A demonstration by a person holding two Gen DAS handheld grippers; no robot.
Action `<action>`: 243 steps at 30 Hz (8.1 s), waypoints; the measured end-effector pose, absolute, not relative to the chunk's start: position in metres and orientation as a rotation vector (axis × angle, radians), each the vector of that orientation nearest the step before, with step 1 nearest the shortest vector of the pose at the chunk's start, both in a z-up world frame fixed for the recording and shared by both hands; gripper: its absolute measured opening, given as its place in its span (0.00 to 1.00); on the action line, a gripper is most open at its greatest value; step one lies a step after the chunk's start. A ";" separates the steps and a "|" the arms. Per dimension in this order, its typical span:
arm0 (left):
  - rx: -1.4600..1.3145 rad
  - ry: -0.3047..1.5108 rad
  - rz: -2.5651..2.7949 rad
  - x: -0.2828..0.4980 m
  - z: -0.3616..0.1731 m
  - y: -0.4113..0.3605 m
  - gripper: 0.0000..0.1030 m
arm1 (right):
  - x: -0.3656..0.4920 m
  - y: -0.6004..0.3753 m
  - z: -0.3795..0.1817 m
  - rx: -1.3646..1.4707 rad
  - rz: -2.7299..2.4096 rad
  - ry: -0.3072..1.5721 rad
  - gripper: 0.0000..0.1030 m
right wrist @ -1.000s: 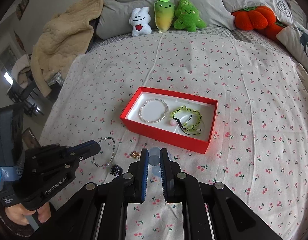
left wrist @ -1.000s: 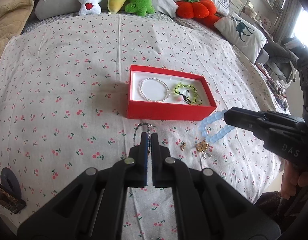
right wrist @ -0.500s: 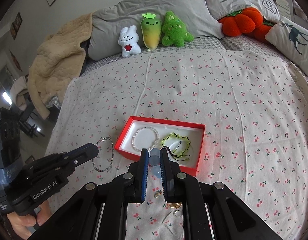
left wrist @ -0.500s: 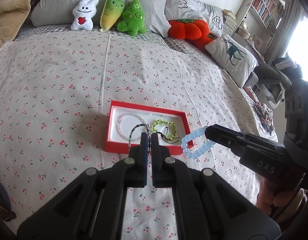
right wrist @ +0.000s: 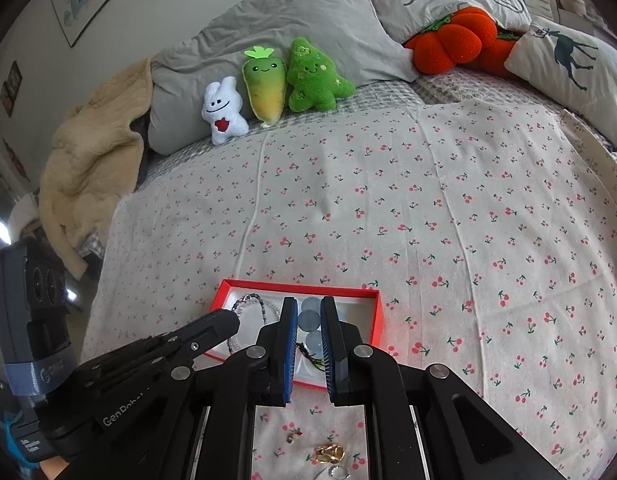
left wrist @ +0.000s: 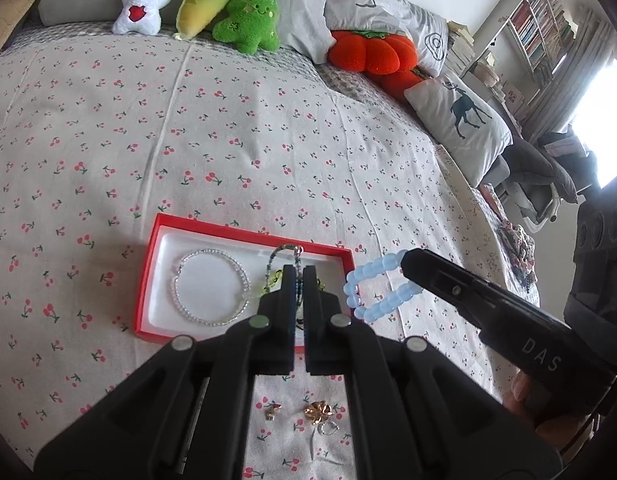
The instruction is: Organize jewelry
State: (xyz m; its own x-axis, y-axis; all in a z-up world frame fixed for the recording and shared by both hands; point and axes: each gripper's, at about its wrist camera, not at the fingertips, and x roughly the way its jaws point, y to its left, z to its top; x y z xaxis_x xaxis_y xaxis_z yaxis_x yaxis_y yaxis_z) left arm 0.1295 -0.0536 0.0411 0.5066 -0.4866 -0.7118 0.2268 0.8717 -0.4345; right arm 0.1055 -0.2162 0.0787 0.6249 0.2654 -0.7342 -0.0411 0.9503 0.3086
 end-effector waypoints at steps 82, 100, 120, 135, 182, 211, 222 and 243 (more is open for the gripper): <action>0.076 1.177 -0.193 0.055 -0.012 0.003 0.82 | 0.033 -0.250 0.018 0.035 0.090 1.134 0.76; 0.185 1.175 -0.218 0.024 -0.048 0.017 0.82 | 0.003 -0.235 -0.021 -0.100 0.112 1.222 0.78; 0.095 1.037 -0.398 0.021 -0.043 -0.010 0.45 | 0.000 -0.218 -0.042 -0.155 0.111 1.241 0.81; 0.100 1.034 -0.352 0.021 -0.036 -0.011 0.27 | 0.003 -0.206 -0.038 -0.145 0.127 1.239 0.81; 0.052 1.076 -0.296 0.024 -0.031 0.009 0.27 | 0.034 -0.145 -0.019 -0.137 0.268 1.176 0.06; 0.048 1.085 -0.296 0.026 -0.031 0.005 0.27 | 0.059 -0.167 -0.035 0.077 0.260 1.253 0.47; 0.055 1.081 -0.298 0.026 -0.030 0.004 0.27 | 0.067 -0.171 -0.039 0.127 0.234 1.253 0.22; -0.052 0.955 -0.325 0.056 0.027 -0.019 0.27 | 0.064 -0.190 0.035 0.221 0.242 1.081 0.22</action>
